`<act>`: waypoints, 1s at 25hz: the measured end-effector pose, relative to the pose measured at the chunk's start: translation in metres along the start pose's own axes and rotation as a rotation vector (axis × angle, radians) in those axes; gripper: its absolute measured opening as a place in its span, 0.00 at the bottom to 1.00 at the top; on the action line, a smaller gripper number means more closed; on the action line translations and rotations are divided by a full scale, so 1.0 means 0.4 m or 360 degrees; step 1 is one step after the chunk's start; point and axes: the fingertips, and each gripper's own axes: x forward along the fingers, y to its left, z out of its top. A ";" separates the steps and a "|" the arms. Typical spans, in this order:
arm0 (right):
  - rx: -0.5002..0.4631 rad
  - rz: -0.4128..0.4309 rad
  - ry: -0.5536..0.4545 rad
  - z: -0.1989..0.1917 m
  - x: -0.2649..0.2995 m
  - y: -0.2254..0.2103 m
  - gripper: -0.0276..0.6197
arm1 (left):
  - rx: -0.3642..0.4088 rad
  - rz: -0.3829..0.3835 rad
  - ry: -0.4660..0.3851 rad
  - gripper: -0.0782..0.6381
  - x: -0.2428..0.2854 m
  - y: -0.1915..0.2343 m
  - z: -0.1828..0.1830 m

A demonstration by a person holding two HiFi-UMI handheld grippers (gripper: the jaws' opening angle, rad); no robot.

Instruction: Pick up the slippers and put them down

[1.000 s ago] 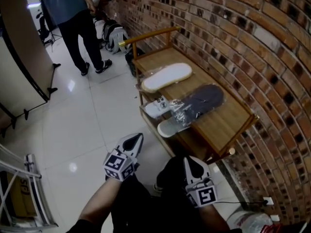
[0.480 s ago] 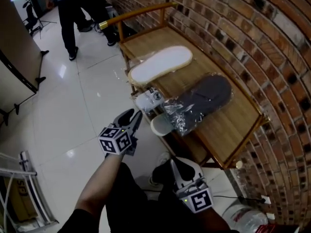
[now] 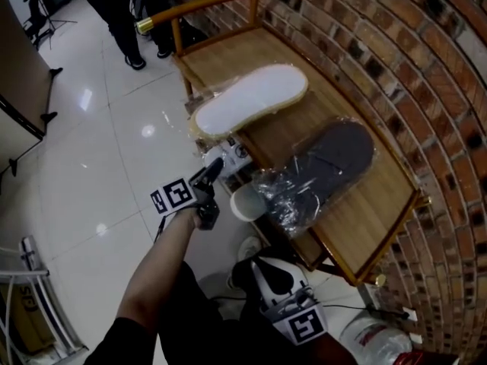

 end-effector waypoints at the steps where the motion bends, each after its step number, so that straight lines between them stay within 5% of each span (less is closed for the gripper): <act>1: 0.0005 0.0001 0.0015 -0.005 0.003 0.000 0.06 | -0.0070 -0.0027 -0.0022 0.29 0.004 0.001 0.003; 4: 0.0017 -0.0010 0.0039 -0.015 0.007 -0.008 0.06 | -0.0168 -0.0085 -0.0064 0.22 0.000 -0.009 0.014; 15: 0.0002 0.0029 0.0053 -0.025 0.049 0.037 0.06 | -0.0049 -0.0188 -0.0316 0.21 -0.231 -0.074 0.134; 25: 0.0053 0.0112 0.0089 -0.052 0.134 0.113 0.06 | 0.0073 0.0103 -0.0589 0.21 -0.641 -0.007 0.240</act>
